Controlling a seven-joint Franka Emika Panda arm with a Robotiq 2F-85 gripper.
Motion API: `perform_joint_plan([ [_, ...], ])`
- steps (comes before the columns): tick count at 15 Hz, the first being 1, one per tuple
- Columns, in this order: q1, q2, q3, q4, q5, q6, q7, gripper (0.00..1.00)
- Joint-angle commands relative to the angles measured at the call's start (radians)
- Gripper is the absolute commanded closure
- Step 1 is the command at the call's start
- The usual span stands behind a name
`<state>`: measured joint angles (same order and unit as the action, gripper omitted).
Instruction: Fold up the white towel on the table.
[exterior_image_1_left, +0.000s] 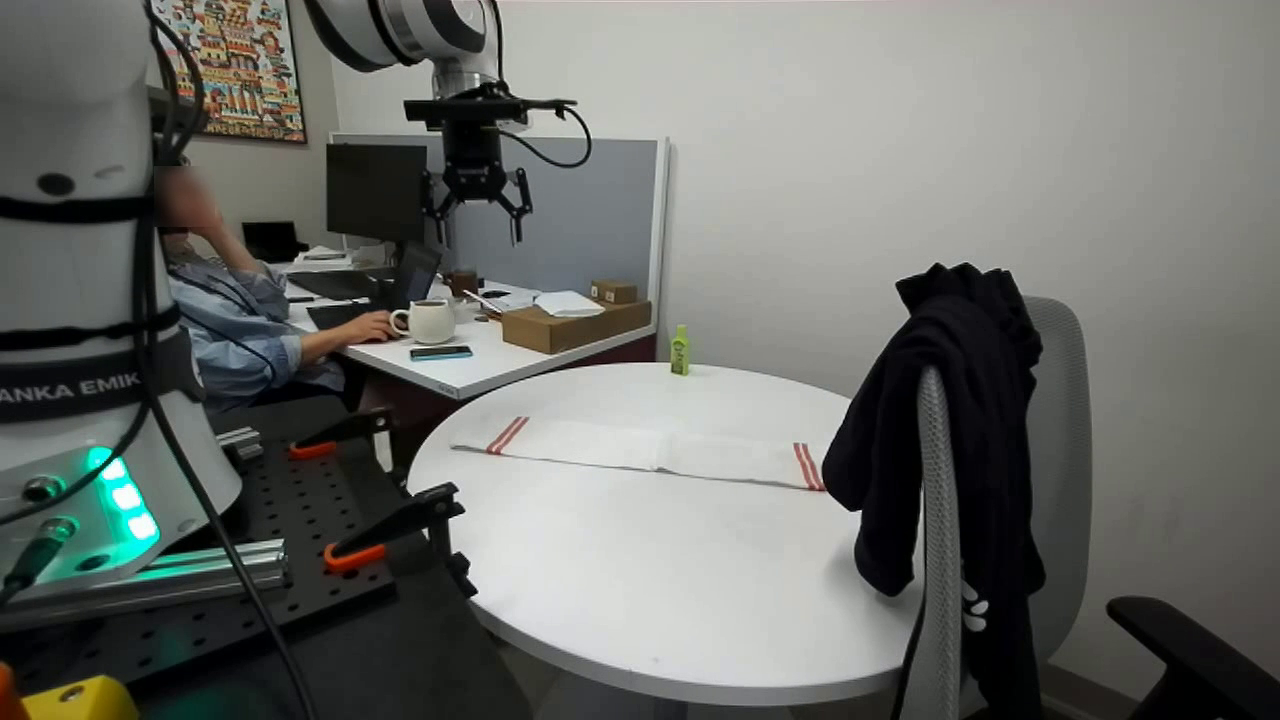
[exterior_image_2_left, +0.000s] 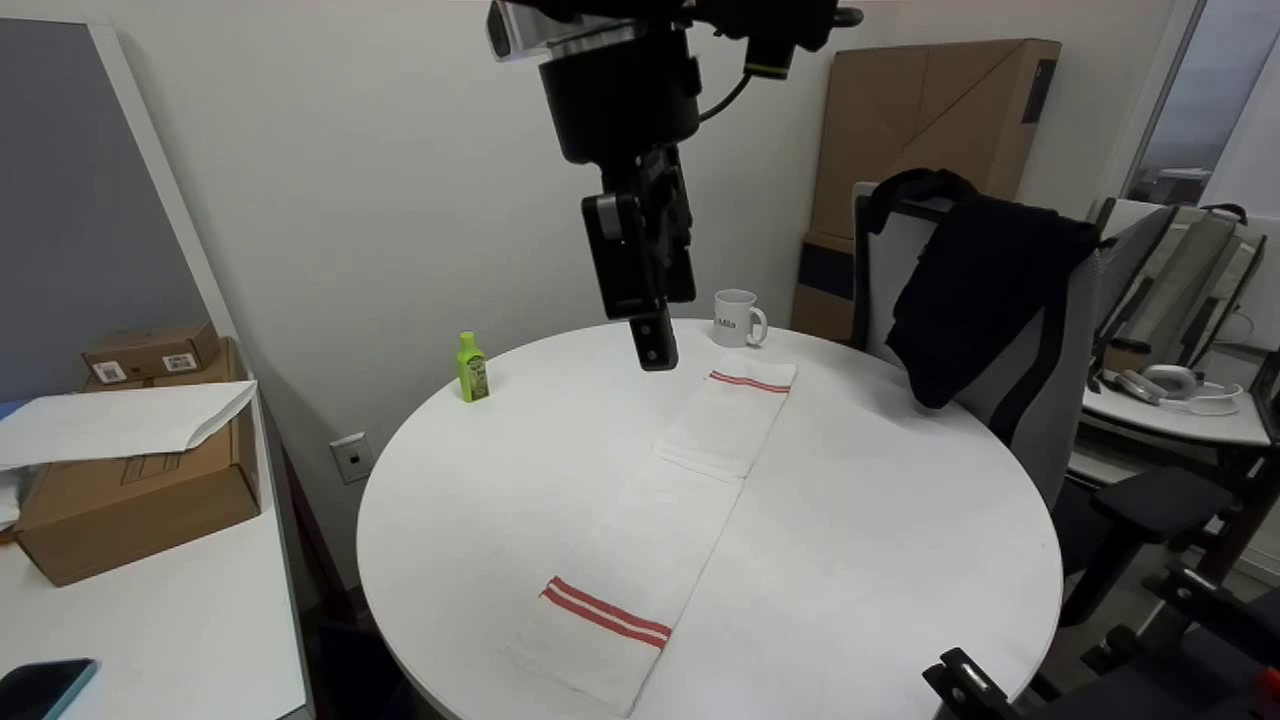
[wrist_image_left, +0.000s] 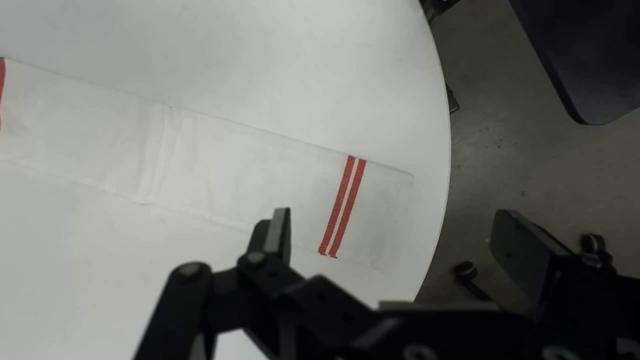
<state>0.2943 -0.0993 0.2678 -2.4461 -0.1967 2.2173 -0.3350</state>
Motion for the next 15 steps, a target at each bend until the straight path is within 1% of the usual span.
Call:
perform_joint_plan([
  [1,0.006,0.028,0.008,-0.001,0.006,0.028,0.013,0.0],
  [4,0.012,0.102,0.025,0.014,-0.017,0.089,0.051,0.0],
  [7,0.013,0.213,0.036,0.059,-0.071,0.16,0.089,0.0],
  [9,0.014,0.288,0.026,0.1,-0.137,0.196,0.122,0.0],
  [12,0.02,0.388,0.002,0.176,-0.198,0.218,0.151,0.0],
  [15,0.022,0.496,-0.008,0.272,-0.178,0.235,0.136,0.0],
])
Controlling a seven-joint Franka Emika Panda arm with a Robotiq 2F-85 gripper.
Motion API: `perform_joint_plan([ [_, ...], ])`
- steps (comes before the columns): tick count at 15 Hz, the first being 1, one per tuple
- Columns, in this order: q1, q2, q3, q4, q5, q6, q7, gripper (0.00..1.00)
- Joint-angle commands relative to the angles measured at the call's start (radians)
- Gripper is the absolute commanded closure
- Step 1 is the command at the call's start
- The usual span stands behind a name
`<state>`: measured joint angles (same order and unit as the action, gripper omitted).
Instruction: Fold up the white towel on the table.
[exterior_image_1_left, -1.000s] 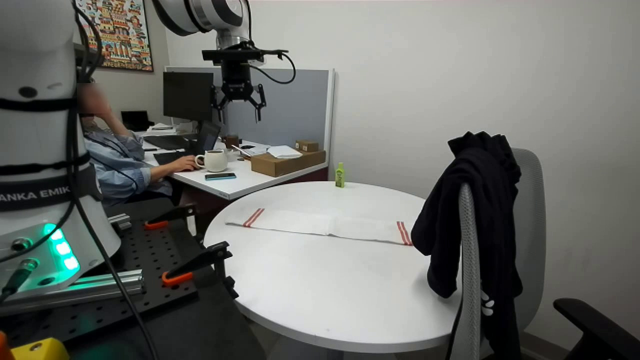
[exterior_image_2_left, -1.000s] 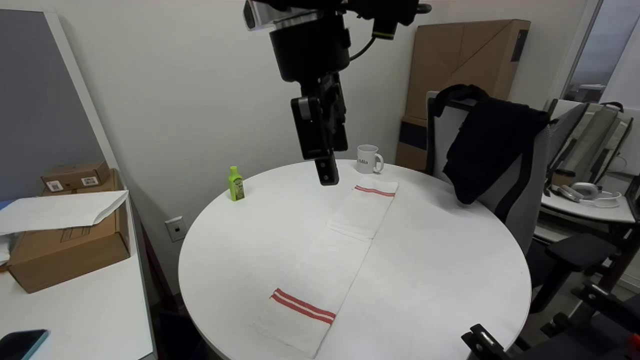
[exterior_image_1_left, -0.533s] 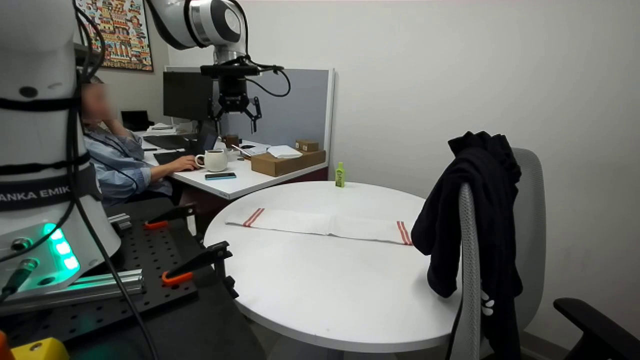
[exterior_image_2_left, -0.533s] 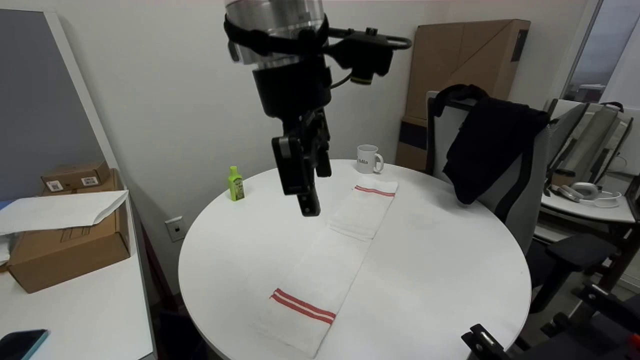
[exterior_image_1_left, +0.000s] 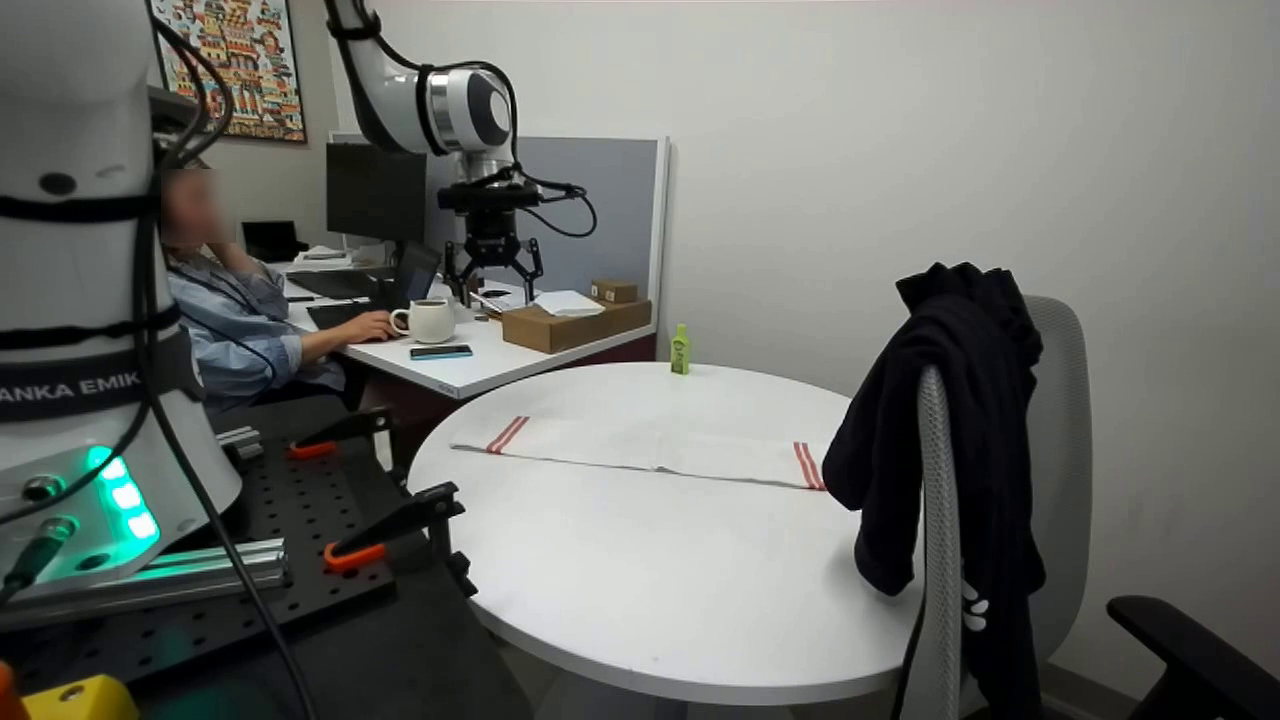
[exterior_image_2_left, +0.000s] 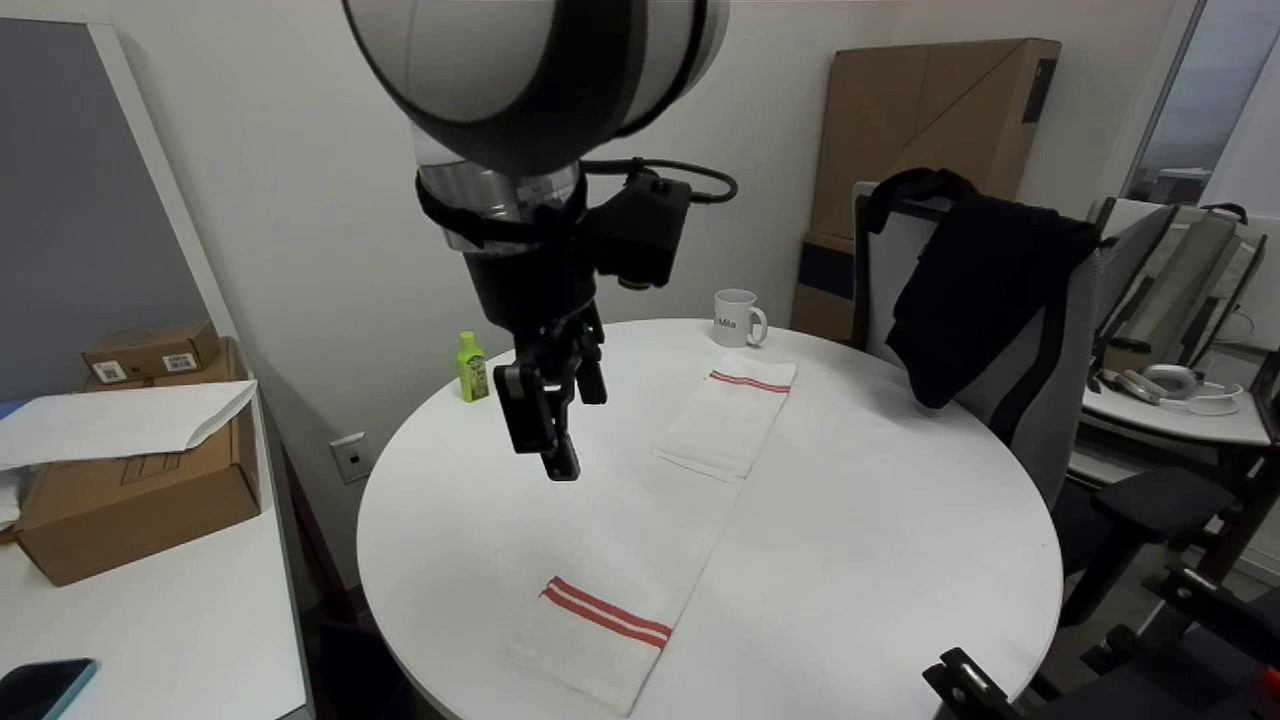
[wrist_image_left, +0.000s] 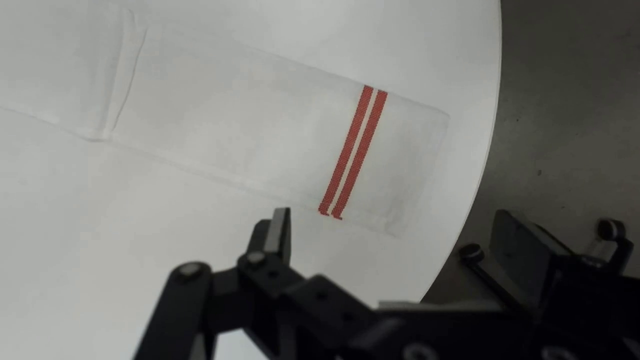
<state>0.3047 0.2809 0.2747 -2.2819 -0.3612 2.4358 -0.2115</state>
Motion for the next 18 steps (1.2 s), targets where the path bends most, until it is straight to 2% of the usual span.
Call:
perform_joint_plan([
  [1,0.014,0.146,-0.017,0.134,-0.006,0.017,0.008,0.0],
  [5,0.017,0.267,-0.023,0.213,0.025,0.018,0.015,0.0],
  [10,0.02,0.373,-0.025,0.247,0.054,0.041,0.041,0.0],
  [18,0.084,0.444,-0.046,0.246,0.028,0.099,0.082,0.0],
])
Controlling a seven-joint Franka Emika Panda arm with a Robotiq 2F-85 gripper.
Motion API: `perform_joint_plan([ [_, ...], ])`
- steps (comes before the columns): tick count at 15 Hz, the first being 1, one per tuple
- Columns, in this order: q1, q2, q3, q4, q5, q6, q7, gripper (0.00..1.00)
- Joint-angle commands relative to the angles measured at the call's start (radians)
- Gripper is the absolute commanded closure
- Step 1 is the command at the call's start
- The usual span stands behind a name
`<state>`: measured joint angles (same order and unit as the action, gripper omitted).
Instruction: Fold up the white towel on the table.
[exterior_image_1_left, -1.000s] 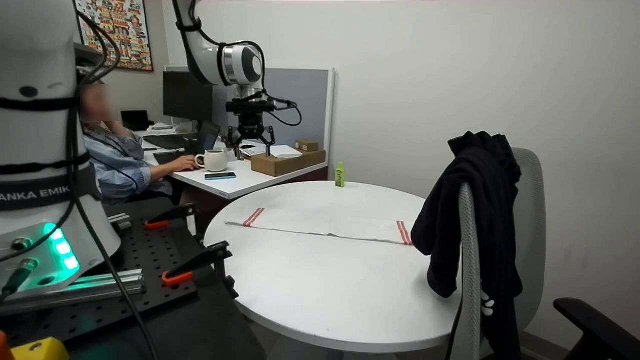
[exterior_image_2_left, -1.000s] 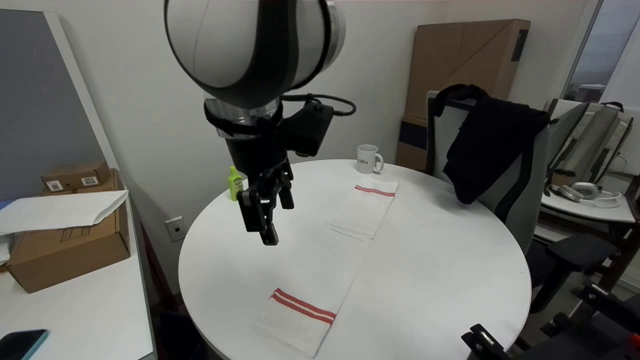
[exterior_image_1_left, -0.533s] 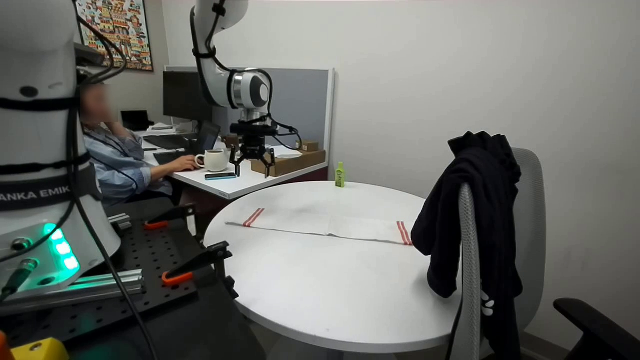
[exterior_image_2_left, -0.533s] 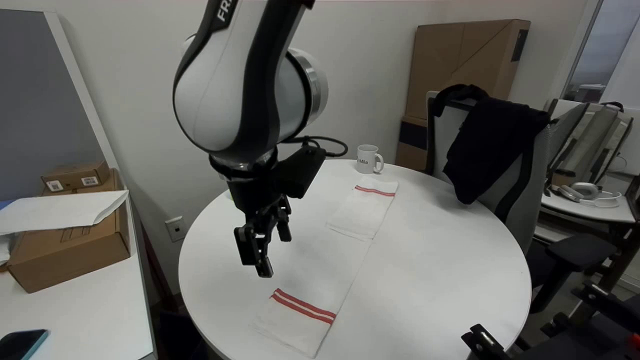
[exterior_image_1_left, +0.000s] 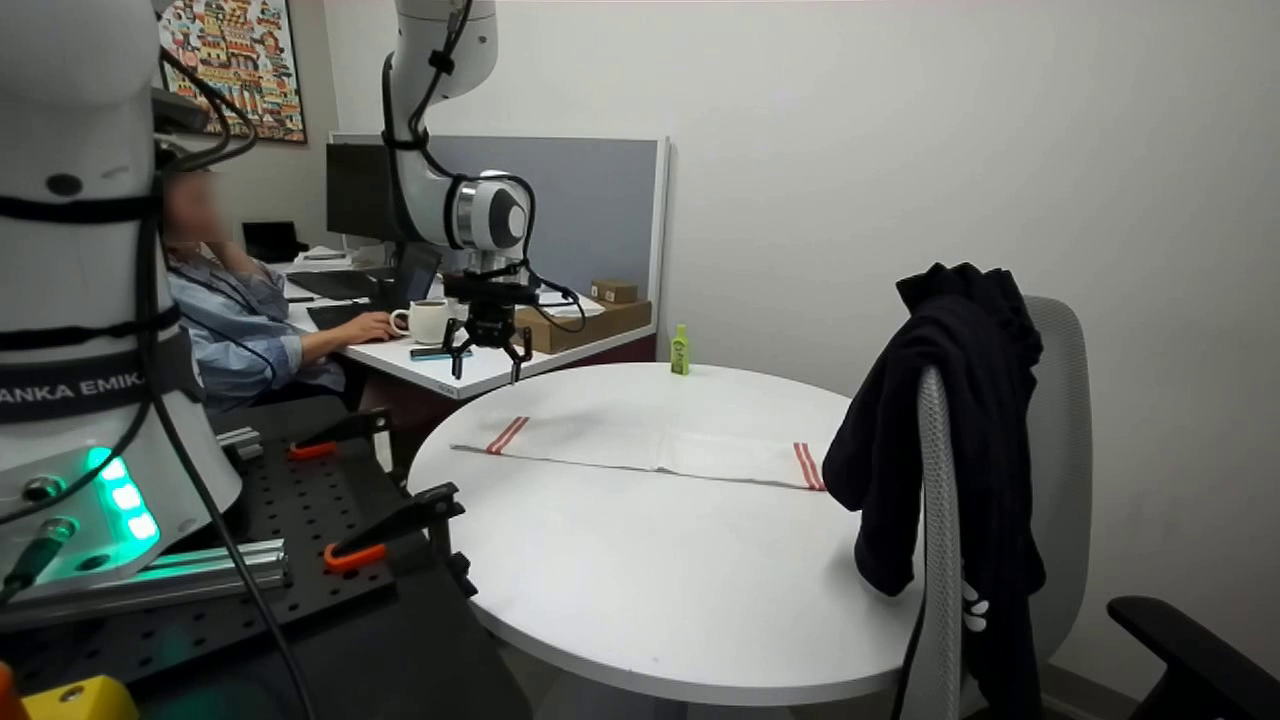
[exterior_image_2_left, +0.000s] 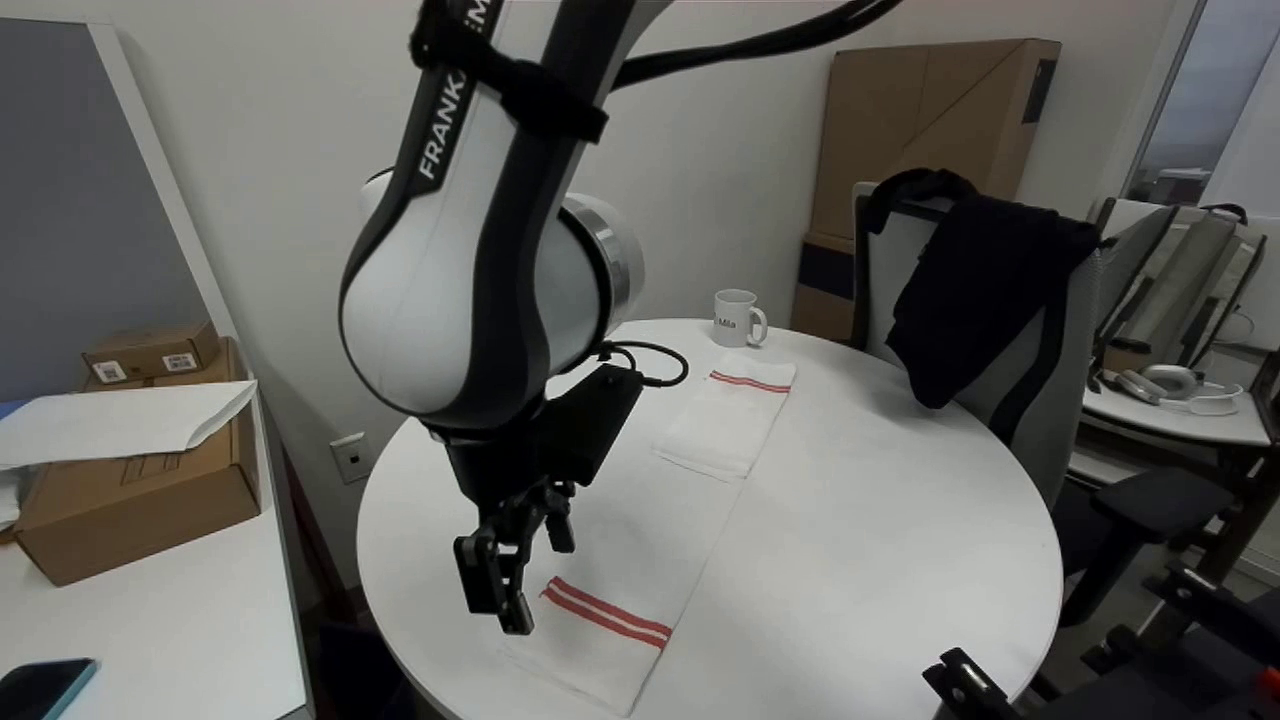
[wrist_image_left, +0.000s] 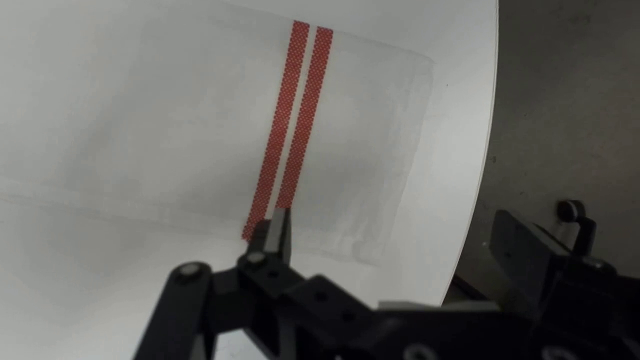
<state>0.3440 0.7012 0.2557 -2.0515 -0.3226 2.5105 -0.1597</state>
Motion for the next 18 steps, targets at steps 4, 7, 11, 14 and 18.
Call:
perform_joint_plan([
  [4,0.073,0.047,-0.042,0.016,-0.013,0.05,0.048,0.0],
  [7,0.091,0.064,-0.058,0.014,-0.021,0.077,0.058,0.0],
  [11,0.125,0.082,-0.097,0.01,-0.042,0.114,0.091,0.0],
  [14,0.153,0.093,-0.13,0.012,-0.061,0.13,0.121,0.0],
  [18,0.181,0.108,-0.158,0.013,-0.073,0.145,0.152,0.0],
])
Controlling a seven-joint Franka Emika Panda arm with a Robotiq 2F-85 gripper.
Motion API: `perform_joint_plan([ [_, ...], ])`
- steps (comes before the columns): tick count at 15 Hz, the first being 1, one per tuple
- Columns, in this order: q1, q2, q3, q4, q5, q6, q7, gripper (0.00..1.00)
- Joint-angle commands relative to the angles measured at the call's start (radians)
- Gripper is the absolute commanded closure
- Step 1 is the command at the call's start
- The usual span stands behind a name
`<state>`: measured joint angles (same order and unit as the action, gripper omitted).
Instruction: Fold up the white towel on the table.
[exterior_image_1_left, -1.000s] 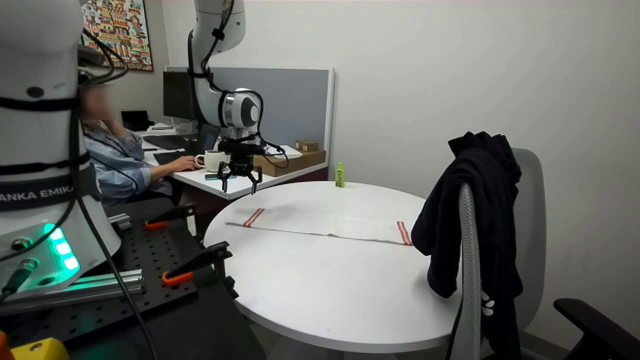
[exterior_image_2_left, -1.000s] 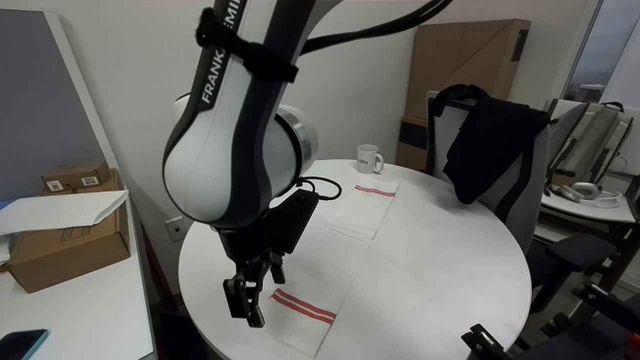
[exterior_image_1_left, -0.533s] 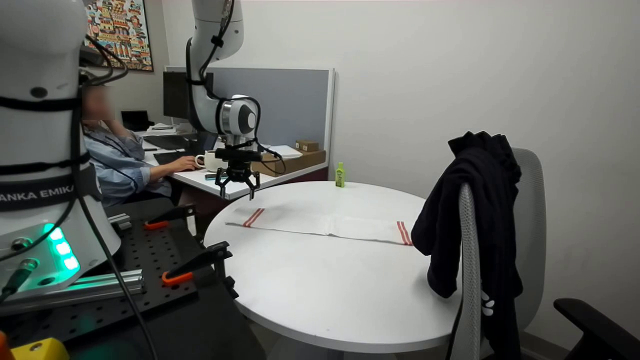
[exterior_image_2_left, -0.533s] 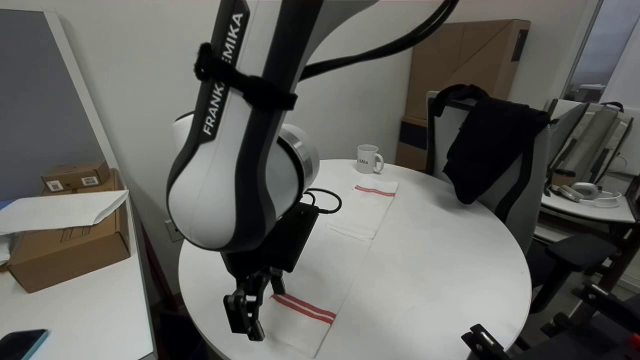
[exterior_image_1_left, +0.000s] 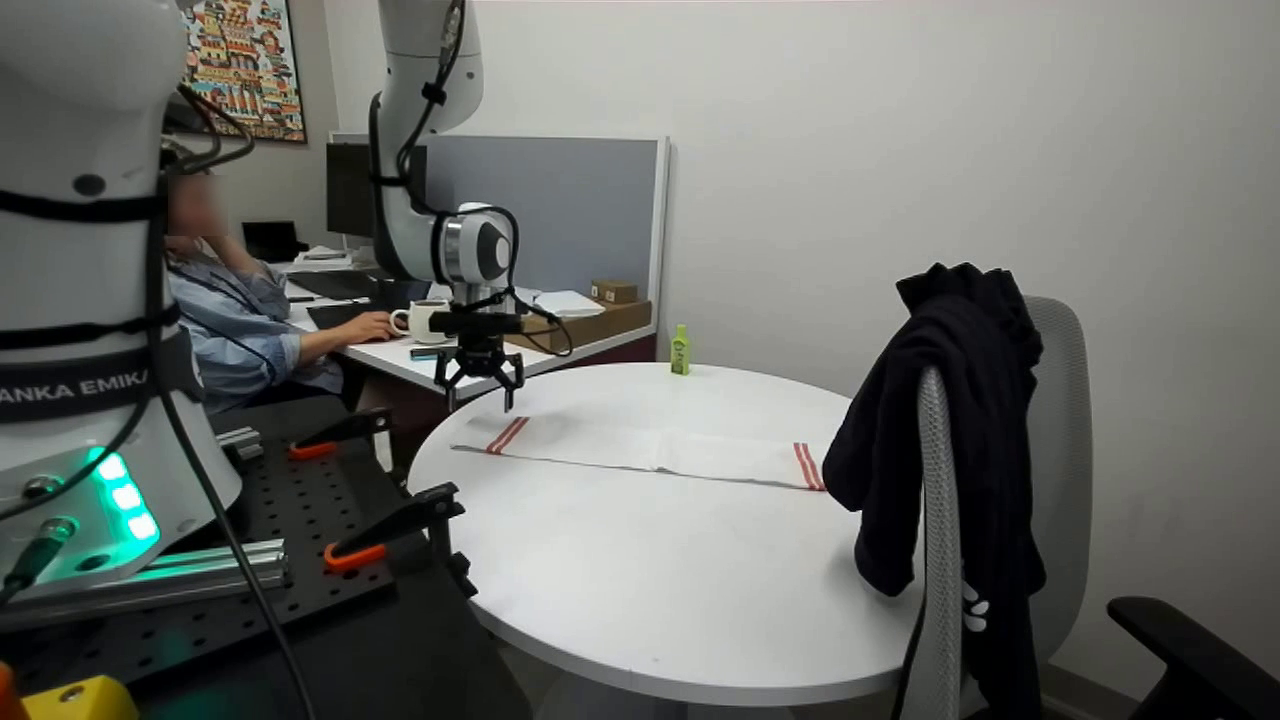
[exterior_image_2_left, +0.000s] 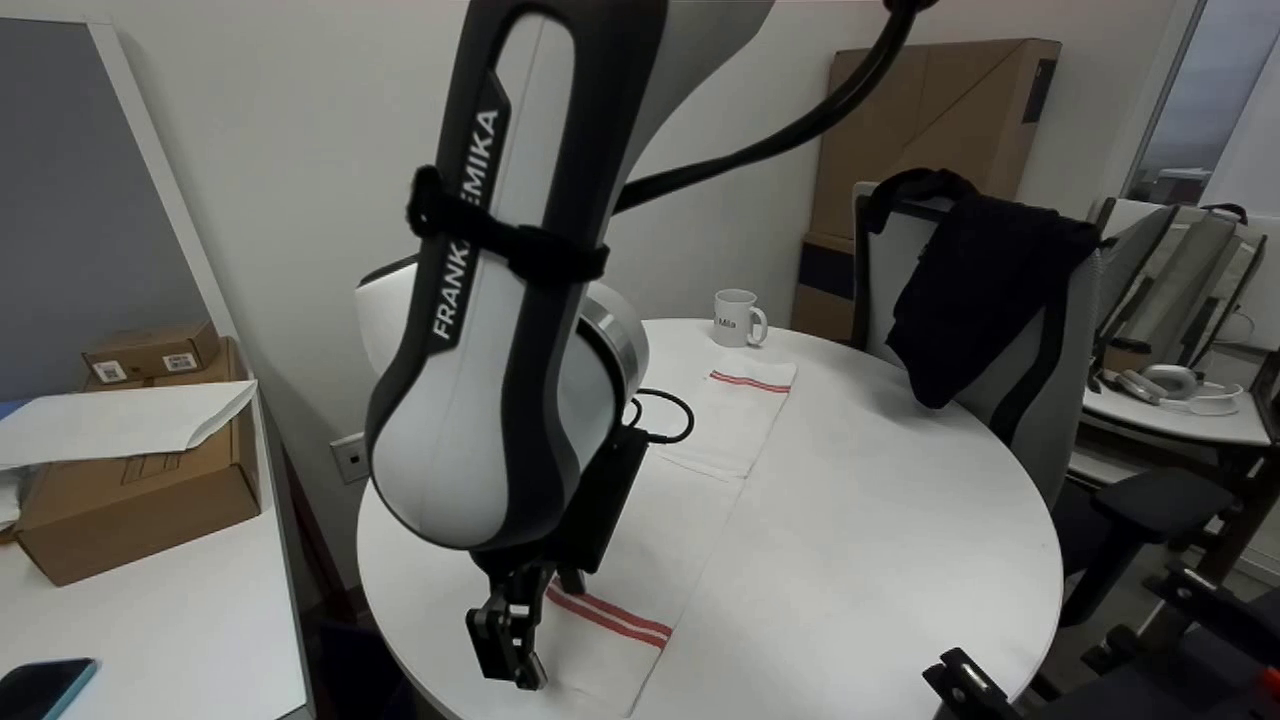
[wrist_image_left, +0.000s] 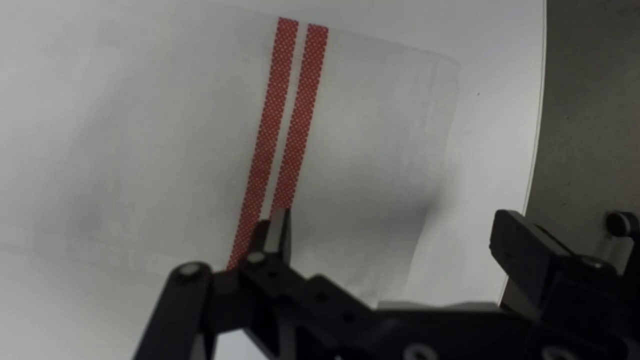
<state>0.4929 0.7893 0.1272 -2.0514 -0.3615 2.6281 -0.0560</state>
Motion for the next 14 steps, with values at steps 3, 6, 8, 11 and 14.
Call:
perform_joint_plan([
  [3,0.048,0.03,-0.046,0.017,-0.036,0.036,0.065,0.0],
  [6,0.059,0.043,-0.062,0.023,-0.037,0.055,0.078,0.0],
  [8,0.069,0.055,-0.074,0.025,-0.038,0.065,0.086,0.0],
  [11,0.079,0.066,-0.087,0.025,-0.037,0.072,0.087,0.0],
  [14,0.087,0.074,-0.095,0.026,-0.036,0.077,0.087,0.0],
])
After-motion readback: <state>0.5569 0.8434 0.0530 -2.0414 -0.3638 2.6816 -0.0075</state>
